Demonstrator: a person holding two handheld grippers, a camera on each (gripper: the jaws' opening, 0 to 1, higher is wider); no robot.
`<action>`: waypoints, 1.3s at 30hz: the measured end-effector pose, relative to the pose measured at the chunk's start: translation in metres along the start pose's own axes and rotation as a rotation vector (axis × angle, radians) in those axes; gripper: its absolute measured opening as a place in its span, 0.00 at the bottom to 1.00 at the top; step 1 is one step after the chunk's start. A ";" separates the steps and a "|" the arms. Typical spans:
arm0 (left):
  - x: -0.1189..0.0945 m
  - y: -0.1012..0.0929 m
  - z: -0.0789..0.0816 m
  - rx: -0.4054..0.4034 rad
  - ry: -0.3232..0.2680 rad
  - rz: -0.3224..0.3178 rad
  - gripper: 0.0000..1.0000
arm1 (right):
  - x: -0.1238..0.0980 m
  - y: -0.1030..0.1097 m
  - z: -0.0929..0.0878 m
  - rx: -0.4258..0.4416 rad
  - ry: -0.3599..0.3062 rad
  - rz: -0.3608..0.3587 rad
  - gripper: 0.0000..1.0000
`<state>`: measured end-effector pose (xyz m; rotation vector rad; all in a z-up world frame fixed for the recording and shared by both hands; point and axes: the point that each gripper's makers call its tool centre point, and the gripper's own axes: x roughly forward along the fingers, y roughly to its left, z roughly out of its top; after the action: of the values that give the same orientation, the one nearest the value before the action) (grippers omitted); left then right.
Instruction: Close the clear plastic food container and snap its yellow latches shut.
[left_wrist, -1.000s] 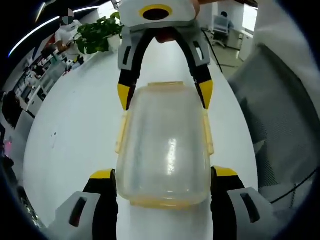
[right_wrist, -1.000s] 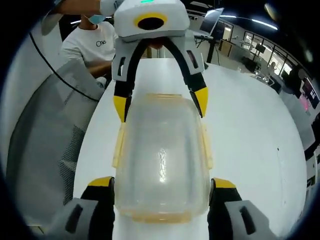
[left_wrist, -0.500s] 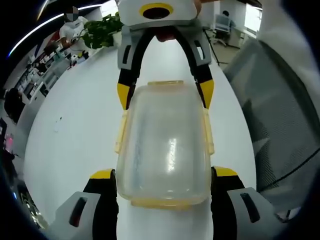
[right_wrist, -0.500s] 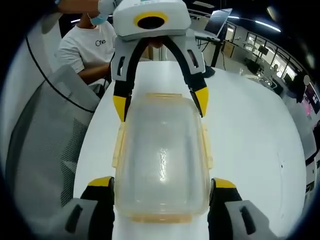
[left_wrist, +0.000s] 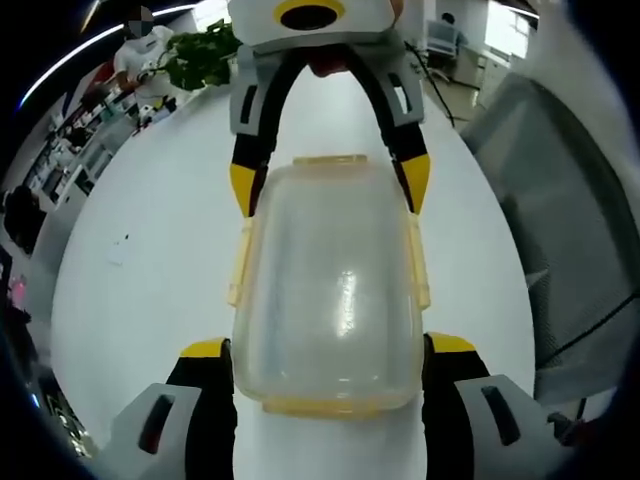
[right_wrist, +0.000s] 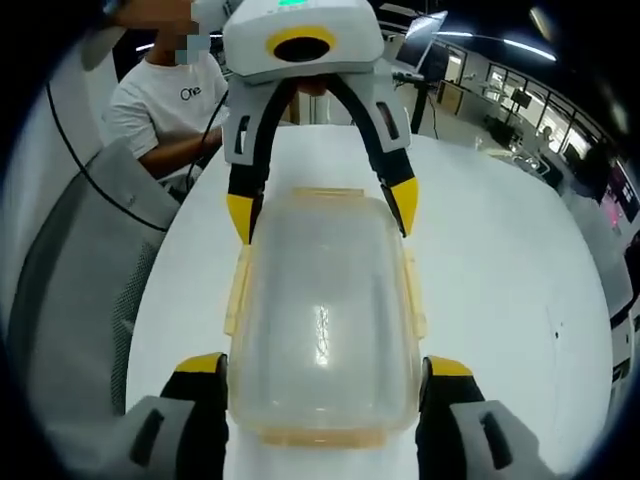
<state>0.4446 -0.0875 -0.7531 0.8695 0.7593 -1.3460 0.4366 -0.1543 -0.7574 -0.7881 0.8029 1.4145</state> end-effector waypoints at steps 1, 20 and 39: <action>0.001 0.005 0.000 0.001 0.001 -0.001 0.74 | 0.000 -0.003 0.000 -0.001 0.000 0.001 0.77; 0.011 0.065 0.003 -0.015 0.010 -0.015 0.76 | 0.003 -0.066 -0.003 -0.021 0.003 0.009 0.81; 0.008 0.060 0.006 -0.029 0.001 0.012 0.95 | 0.002 -0.059 0.003 0.067 -0.003 -0.034 0.98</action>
<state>0.5048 -0.0955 -0.7520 0.8505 0.7713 -1.3213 0.4960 -0.1512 -0.7582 -0.7450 0.8264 1.3514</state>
